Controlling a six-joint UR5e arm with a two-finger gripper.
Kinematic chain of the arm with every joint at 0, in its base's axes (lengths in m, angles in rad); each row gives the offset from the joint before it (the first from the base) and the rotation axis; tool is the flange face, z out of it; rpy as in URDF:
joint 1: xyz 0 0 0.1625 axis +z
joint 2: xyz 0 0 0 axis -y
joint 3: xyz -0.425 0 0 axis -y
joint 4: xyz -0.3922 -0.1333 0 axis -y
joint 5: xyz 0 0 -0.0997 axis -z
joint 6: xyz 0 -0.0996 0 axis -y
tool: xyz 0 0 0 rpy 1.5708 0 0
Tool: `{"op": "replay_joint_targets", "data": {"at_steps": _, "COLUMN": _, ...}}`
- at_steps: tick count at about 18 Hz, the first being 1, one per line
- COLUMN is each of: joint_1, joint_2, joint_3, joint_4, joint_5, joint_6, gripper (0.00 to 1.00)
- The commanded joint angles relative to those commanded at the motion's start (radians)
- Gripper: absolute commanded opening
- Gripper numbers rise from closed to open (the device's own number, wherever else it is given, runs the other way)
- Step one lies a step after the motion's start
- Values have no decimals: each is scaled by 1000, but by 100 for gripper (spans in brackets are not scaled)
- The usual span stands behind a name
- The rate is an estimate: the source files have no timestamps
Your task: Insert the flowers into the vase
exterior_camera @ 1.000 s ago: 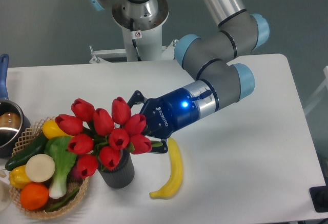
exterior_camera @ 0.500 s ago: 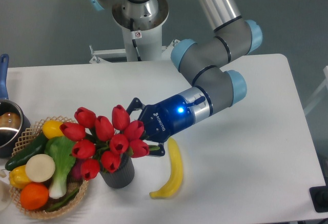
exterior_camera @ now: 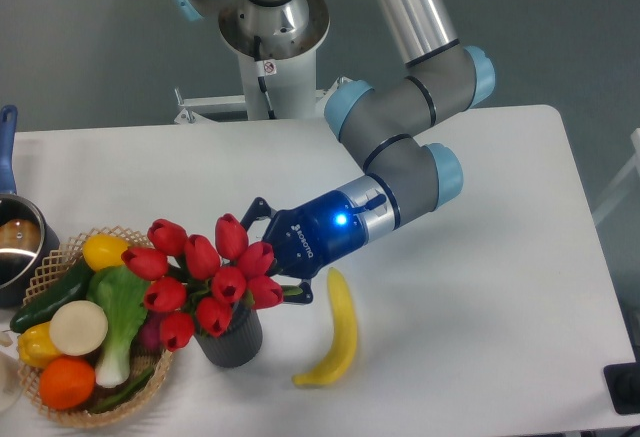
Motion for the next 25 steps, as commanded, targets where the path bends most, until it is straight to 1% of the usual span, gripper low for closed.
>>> {"op": "replay_joint_targets", "data": {"at_steps": 1, "joint_1": 2, "joint_2": 0, "joint_3": -6, "joint_4": 3, "joint_5": 5, "joint_6": -2, "gripper": 27}}
{"op": "replay_joint_targets", "data": {"at_steps": 2, "joint_1": 2, "joint_2": 0, "joint_3": -11, "joint_4": 5, "joint_5": 12, "joint_6": -2, "gripper": 32}}
{"op": "replay_joint_targets", "data": {"at_steps": 5, "joint_1": 3, "joint_2": -3, "joint_3": -21, "joint_4": 6, "joint_5": 49, "joint_6": -2, "gripper": 52}}
{"op": "replay_joint_targets", "data": {"at_steps": 6, "joint_1": 3, "joint_2": -3, "joint_3": -23, "joint_4": 6, "joint_5": 63, "joint_6": -3, "gripper": 65}}
{"op": "replay_joint_targets", "data": {"at_steps": 7, "joint_1": 3, "joint_2": -3, "joint_3": -28, "joint_4": 6, "joint_5": 74, "joint_6": -5, "gripper": 86}}
{"op": "replay_joint_targets", "data": {"at_steps": 8, "joint_1": 3, "joint_2": -3, "joint_3": -35, "joint_4": 6, "joint_5": 77, "joint_6": -5, "gripper": 100}}
{"op": "replay_joint_targets", "data": {"at_steps": 10, "joint_1": 3, "joint_2": -2, "joint_3": -40, "joint_4": 5, "joint_5": 86, "joint_6": -3, "gripper": 100}}
{"op": "replay_joint_targets", "data": {"at_steps": 15, "joint_1": 15, "joint_2": 8, "joint_3": -48, "joint_4": 8, "joint_5": 179, "joint_6": -2, "gripper": 100}}
{"op": "replay_joint_targets", "data": {"at_steps": 18, "joint_1": 31, "joint_2": 12, "joint_3": -52, "joint_4": 8, "joint_5": 189, "joint_6": -2, "gripper": 100}}
{"op": "replay_joint_targets", "data": {"at_steps": 21, "joint_1": 66, "joint_2": 57, "joint_3": -77, "joint_4": 8, "joint_5": 192, "joint_6": -2, "gripper": 100}}
{"op": "replay_joint_targets", "data": {"at_steps": 25, "joint_1": 136, "joint_2": 100, "joint_3": -68, "joint_4": 8, "joint_5": 245, "joint_6": -2, "gripper": 100}}
